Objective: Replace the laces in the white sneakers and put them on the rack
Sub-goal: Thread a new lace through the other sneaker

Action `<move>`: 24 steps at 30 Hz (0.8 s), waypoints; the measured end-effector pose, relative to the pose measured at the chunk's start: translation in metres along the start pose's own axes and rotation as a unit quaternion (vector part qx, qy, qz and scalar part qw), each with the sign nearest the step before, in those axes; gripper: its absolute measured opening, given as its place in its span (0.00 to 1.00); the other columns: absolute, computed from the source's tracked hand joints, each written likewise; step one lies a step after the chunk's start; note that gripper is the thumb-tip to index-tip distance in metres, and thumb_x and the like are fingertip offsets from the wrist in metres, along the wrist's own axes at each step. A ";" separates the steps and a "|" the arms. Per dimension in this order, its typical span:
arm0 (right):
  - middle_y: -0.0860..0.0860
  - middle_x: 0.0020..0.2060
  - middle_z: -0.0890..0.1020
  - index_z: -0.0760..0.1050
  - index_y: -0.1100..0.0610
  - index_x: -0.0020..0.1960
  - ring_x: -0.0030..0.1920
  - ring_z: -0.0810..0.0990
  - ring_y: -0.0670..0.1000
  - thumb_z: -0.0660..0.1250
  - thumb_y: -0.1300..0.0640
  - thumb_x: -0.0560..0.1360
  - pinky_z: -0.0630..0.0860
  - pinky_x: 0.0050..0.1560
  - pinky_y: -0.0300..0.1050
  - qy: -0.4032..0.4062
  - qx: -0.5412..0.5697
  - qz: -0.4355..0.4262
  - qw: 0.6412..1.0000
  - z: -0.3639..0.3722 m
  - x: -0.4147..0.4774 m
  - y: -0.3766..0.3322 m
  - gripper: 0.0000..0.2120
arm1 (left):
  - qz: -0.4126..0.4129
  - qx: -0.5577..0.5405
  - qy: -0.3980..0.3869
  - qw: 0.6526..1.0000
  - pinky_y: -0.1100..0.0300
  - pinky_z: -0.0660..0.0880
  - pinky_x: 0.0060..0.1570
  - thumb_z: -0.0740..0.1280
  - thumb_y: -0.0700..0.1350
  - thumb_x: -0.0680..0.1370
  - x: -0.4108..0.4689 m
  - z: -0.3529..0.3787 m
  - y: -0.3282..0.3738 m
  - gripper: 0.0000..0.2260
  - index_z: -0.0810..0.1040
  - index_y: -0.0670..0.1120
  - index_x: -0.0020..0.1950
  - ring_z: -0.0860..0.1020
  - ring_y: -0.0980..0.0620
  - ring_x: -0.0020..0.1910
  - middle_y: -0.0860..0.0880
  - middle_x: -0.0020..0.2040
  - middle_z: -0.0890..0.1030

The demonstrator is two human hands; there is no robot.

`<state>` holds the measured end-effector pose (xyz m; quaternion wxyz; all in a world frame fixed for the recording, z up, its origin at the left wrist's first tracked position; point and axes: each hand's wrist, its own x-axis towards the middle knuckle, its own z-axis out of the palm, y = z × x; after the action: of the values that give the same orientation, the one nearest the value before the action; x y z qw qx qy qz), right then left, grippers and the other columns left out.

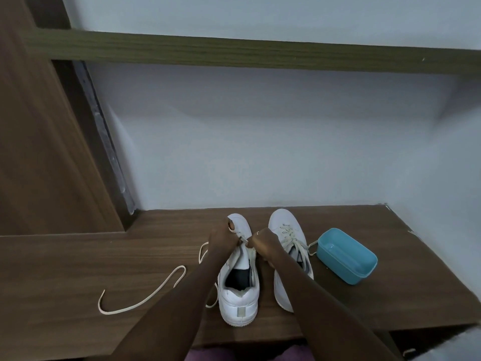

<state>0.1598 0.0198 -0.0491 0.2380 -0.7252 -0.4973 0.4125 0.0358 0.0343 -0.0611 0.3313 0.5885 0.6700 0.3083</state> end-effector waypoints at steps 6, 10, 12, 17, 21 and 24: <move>0.48 0.27 0.70 0.67 0.55 0.29 0.29 0.69 0.45 0.70 0.55 0.72 0.64 0.29 0.35 -0.077 -0.053 -0.059 0.994 0.000 -0.013 -0.003 0.16 | -0.046 -0.083 -0.008 0.995 0.59 0.69 0.37 0.68 0.36 0.63 0.000 -0.002 -0.004 0.14 0.65 0.50 0.37 0.76 0.47 0.34 0.44 0.34 0.79; 0.56 0.39 0.80 0.77 0.59 0.42 0.45 0.78 0.53 0.67 0.48 0.74 0.66 0.43 0.42 -0.132 -0.236 -0.141 0.952 0.018 -0.023 -0.006 0.14 | -0.081 -0.104 0.001 0.991 0.63 0.66 0.29 0.68 0.33 0.67 0.000 -0.001 -0.010 0.13 0.68 0.49 0.38 0.74 0.49 0.32 0.45 0.34 0.77; 0.58 0.45 0.81 0.77 0.63 0.48 0.46 0.77 0.54 0.65 0.48 0.75 0.65 0.43 0.42 -0.143 -0.253 -0.140 0.947 0.015 -0.027 -0.008 0.17 | -0.093 -0.103 0.005 0.990 0.64 0.65 0.29 0.68 0.33 0.69 -0.001 0.001 -0.010 0.13 0.67 0.49 0.38 0.72 0.49 0.33 0.48 0.32 0.74; 0.50 0.28 0.68 0.63 0.55 0.30 0.31 0.66 0.46 0.63 0.51 0.76 0.62 0.34 0.40 -0.138 -0.193 -0.106 0.966 0.006 -0.030 -0.004 0.19 | -0.096 -0.072 0.008 0.993 0.60 0.64 0.38 0.68 0.34 0.70 0.000 0.004 -0.005 0.13 0.66 0.46 0.43 0.71 0.48 0.39 0.44 0.40 0.74; 0.50 0.26 0.66 0.61 0.57 0.28 0.28 0.64 0.46 0.59 0.54 0.77 0.60 0.31 0.39 -0.071 -0.135 -0.104 0.983 0.008 -0.028 0.005 0.20 | -0.090 -0.067 0.014 0.994 0.56 0.67 0.42 0.70 0.34 0.67 0.001 0.006 -0.006 0.14 0.67 0.47 0.42 0.73 0.47 0.43 0.42 0.43 0.75; 0.49 0.26 0.66 0.62 0.56 0.28 0.27 0.64 0.45 0.62 0.54 0.75 0.59 0.28 0.37 -0.073 -0.109 -0.093 0.987 0.005 -0.026 0.007 0.19 | -0.073 -0.055 0.024 0.996 0.54 0.70 0.44 0.70 0.34 0.68 0.002 0.010 -0.006 0.14 0.66 0.46 0.43 0.73 0.46 0.44 0.43 0.44 0.74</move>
<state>0.1549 -0.0070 -0.0479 0.1585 -0.6651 -0.6207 0.3837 0.0398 0.0353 -0.0717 0.3686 0.5114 0.7008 0.3339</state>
